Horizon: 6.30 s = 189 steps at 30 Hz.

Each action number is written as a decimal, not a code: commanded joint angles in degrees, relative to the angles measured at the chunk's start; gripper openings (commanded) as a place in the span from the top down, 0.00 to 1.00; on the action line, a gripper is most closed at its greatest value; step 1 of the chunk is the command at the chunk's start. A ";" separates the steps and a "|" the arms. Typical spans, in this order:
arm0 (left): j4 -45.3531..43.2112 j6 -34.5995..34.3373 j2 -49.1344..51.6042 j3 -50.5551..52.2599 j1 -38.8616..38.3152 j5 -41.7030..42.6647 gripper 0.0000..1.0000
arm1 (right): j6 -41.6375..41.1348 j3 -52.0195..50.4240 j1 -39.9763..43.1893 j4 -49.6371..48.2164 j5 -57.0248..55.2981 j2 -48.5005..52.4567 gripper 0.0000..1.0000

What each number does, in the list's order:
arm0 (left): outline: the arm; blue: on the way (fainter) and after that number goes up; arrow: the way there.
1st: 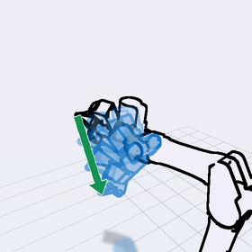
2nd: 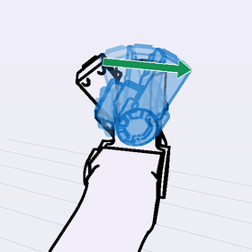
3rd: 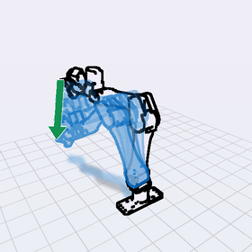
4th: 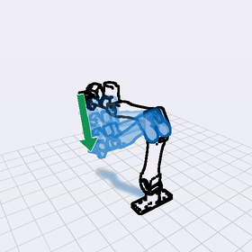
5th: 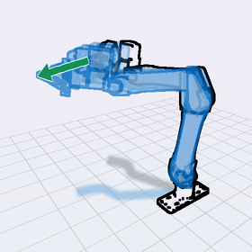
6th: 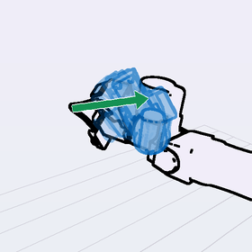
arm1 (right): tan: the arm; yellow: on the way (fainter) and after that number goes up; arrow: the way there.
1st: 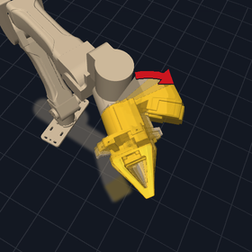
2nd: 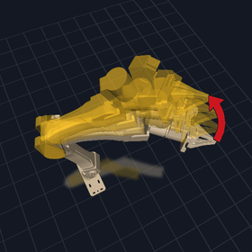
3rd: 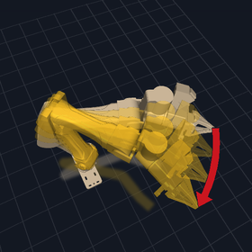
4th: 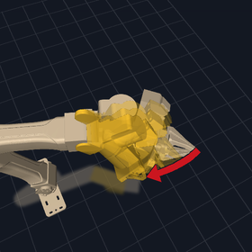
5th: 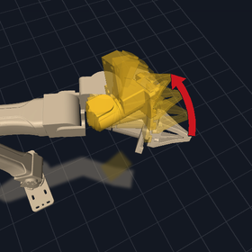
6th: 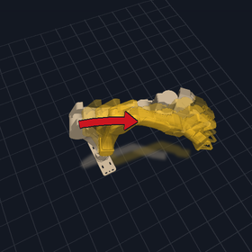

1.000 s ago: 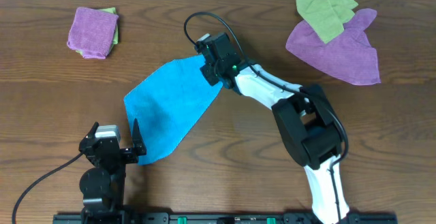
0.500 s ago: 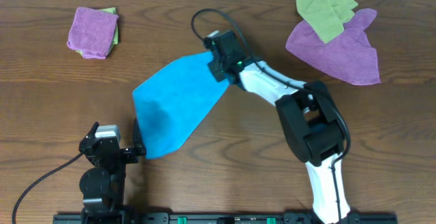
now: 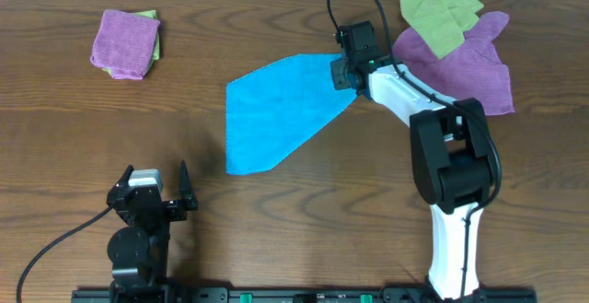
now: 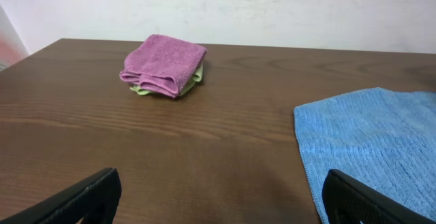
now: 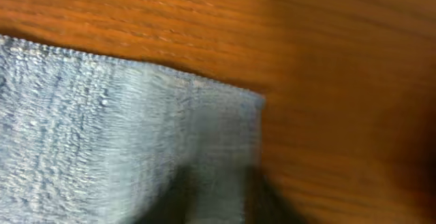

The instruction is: Fold the cloth

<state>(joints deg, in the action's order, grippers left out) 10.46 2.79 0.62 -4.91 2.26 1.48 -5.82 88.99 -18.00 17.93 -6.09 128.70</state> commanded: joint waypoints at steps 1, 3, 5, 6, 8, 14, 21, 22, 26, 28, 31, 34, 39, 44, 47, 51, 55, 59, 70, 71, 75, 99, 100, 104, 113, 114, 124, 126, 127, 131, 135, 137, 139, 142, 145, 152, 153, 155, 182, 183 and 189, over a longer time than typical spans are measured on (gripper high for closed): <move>0.66 -0.39 -0.26 1.70 0.35 -0.42 0.05 | -2.51 -0.85 -1.84 1.33 1.29 -2.75 0.27; 0.66 -0.39 -0.26 1.70 0.35 -0.42 0.05 | -2.47 -0.85 -2.14 2.05 1.66 -5.77 0.10; 0.66 -0.39 -0.26 1.70 0.35 -0.42 0.05 | -2.45 -0.85 -2.29 3.30 1.66 -9.29 0.01; 0.66 -0.39 -0.26 1.70 0.35 -0.42 0.05 | -2.36 -0.85 -2.29 4.46 1.66 -11.23 0.01; 0.66 -0.39 -0.26 1.70 0.35 -0.42 0.05 | -2.25 -0.85 -2.19 7.48 1.68 -14.34 0.04; 0.66 -0.39 -0.26 1.70 0.35 -0.42 0.05 | 1.68 -0.92 -1.68 13.60 5.90 -14.19 0.12; 0.66 -0.39 -0.26 1.70 0.35 -0.42 0.05 | 5.70 -0.94 -0.74 7.45 7.02 -8.31 0.16; 0.66 -0.39 -0.26 1.70 0.35 -0.42 0.05 | 5.64 -0.94 -0.39 6.88 7.04 -7.10 0.18; 0.66 -0.39 -0.26 1.70 0.35 -0.42 0.05 | 4.42 -0.94 1.07 5.53 8.55 -5.22 0.19; 0.66 -0.39 -0.26 1.70 0.35 -0.42 0.05 | 4.11 -0.94 1.95 4.68 9.40 -4.92 0.19; 0.66 -0.39 -0.26 1.70 0.35 -0.42 0.05 | 4.07 -0.94 3.08 4.15 12.83 -4.76 0.21; 0.66 -0.39 -0.26 1.70 0.35 -0.42 0.05 | 3.08 -0.94 3.74 4.09 15.26 -4.09 0.22; 0.66 -0.39 -0.26 1.70 0.35 -0.42 0.05 | 1.70 -0.94 4.00 4.07 17.73 -2.49 0.24; 0.66 -0.39 -0.26 1.70 0.35 -0.42 0.05 | 1.18 -0.94 4.52 4.09 17.73 -1.38 0.25; 0.66 -0.39 -0.26 1.70 0.35 -0.42 0.04 | 0.04 -0.94 5.07 4.11 18.53 -0.81 0.26; 0.66 -0.39 -0.26 1.70 0.35 -0.42 0.04 | -0.92 -0.94 5.07 4.09 19.76 -0.44 0.42; 0.66 -0.39 -0.26 1.70 0.35 -0.42 0.05 | -4.76 -0.63 4.96 3.32 21.20 -0.46 0.99; 0.66 -0.39 -0.26 1.70 0.35 -0.42 0.05 | -6.38 3.21 4.96 4.85 25.27 -1.46 0.99; 0.66 -0.39 -0.26 1.70 0.35 -0.42 0.04 | 7.63 35.71 2.75 25.81 11.63 -9.68 0.99; 0.66 -0.39 -0.26 1.70 0.35 -0.42 0.04 | 8.33 37.44 2.05 27.98 11.43 -9.68 0.99; 0.66 -0.39 -0.26 1.70 0.35 -0.42 0.05 | 8.26 39.50 -3.58 41.55 17.16 -9.68 0.99; 0.66 -0.39 -0.26 1.70 0.35 -0.42 0.05 | 5.64 21.16 -8.26 53.46 7.17 -9.53 0.17; 0.66 -0.39 -0.26 1.70 0.35 -0.42 0.05 | 5.38 18.32 -7.15 52.46 6.97 -9.53 0.22; 0.66 -0.39 -0.26 1.70 0.35 -0.42 0.05 | 3.43 9.31 -4.39 47.80 7.65 -9.53 0.97; 0.66 -0.39 -0.26 1.70 0.35 -0.42 0.05 | -1.03 0.35 -3.39 36.57 0.28 -9.79 0.99; 0.66 -0.39 -0.26 1.70 0.35 -0.42 0.04 | -1.01 0.83 -3.13 35.87 0.28 -9.79 0.99; 0.66 -0.39 -0.26 1.70 0.35 -0.42 0.04 | -1.01 1.09 -1.09 26.97 0.46 -9.64 0.99; 0.66 -0.39 -0.26 1.70 0.35 -0.42 0.05 | -1.01 1.09 -1.09 26.21 3.67 -9.53 0.98; 0.66 -0.39 -0.26 1.70 0.35 -0.42 0.05 | -0.98 0.79 -1.20 26.29 4.50 -9.42 0.99; 0.66 -0.39 -0.26 1.70 0.35 -0.42 0.05 | -0.94 -1.53 -1.79 26.34 4.81 -8.96 0.99; 0.66 -0.39 -0.26 1.70 0.35 -0.42 0.05 | -0.90 -4.44 -1.79 26.45 4.74 -8.55 0.98; 0.66 -0.39 -0.26 1.70 0.35 -0.42 0.05 | -0.72 -5.20 -1.77 26.64 4.61 -8.55 0.99; 0.66 -0.39 -0.26 1.70 0.35 -0.42 0.05 | -0.76 -5.79 -1.75 27.19 5.14 -8.55 0.99; 0.66 -0.39 -0.26 1.70 0.35 -0.42 0.05 | -0.79 -6.03 -2.12 29.29 8.50 -8.55 0.98; 0.66 -0.39 -0.26 1.70 0.35 -0.42 0.05 | -0.79 -6.14 -2.78 31.34 10.12 -8.52 0.98; 0.66 -0.39 -0.26 1.70 0.35 -0.42 0.05 | -0.74 -6.29 -4.92 38.99 10.60 -8.55 0.99; 0.66 -0.39 -0.26 1.70 0.35 -0.42 0.04 | -0.48 -6.29 -5.07 40.50 10.58 -8.55 0.99; 0.66 -0.39 -0.26 1.70 0.35 -0.42 0.05 | 0.52 -6.29 -5.07 42.01 9.79 -8.55 0.98; -0.02 -4.48 -0.26 1.70 0.35 4.50 0.05 | 1.36 -6.40 -5.70 60.33 4.59 -68.94 0.98; -1.62 -4.52 -0.26 1.70 0.35 4.50 0.05 | 1.09 -6.62 -5.70 61.66 4.57 -71.52 0.98; -5.05 -4.52 -0.26 1.73 0.33 7.28 0.05 | -3.63 -7.52 -5.70 68.83 4.59 -85.72 0.98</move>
<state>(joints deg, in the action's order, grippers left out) 6.02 -0.82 0.62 -3.92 2.26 6.11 -6.26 82.43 -23.49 85.54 -0.86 46.46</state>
